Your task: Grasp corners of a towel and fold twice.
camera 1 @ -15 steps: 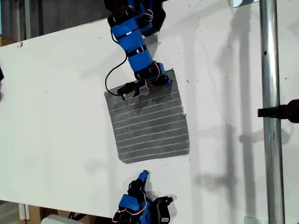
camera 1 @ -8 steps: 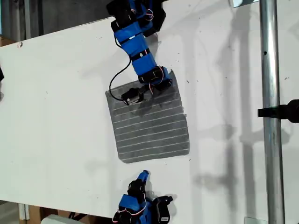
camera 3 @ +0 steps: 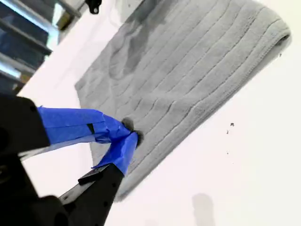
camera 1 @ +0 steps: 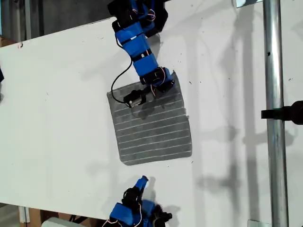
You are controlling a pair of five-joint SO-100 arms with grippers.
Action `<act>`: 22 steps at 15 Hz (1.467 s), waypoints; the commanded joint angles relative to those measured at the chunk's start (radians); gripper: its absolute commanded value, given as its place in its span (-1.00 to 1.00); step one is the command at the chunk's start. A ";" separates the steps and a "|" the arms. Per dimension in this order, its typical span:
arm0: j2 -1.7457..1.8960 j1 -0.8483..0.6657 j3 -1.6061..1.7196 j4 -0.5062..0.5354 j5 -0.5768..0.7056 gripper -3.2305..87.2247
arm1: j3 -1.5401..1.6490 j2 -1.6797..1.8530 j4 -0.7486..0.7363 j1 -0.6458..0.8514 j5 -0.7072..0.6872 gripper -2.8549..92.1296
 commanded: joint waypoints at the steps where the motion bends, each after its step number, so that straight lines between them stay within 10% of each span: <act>1: -0.483 0.089 -0.376 -0.011 0.044 -0.99 | -0.011 0.026 0.026 0.015 -0.011 -0.94; 6: -1.035 0.252 -0.808 -0.017 0.135 -0.99 | -0.015 0.035 0.032 0.011 -0.011 -0.94; 8: -1.086 0.259 -0.836 -0.006 0.123 -0.38 | -0.023 0.034 0.032 0.009 -0.011 -0.94; 10: -1.109 0.264 -0.839 -0.028 0.176 -0.20 | -0.028 0.031 0.032 0.003 -0.008 -0.94; 22: -1.740 0.327 -1.193 0.002 0.137 -0.21 | -0.043 0.031 0.046 -0.003 -0.002 -0.94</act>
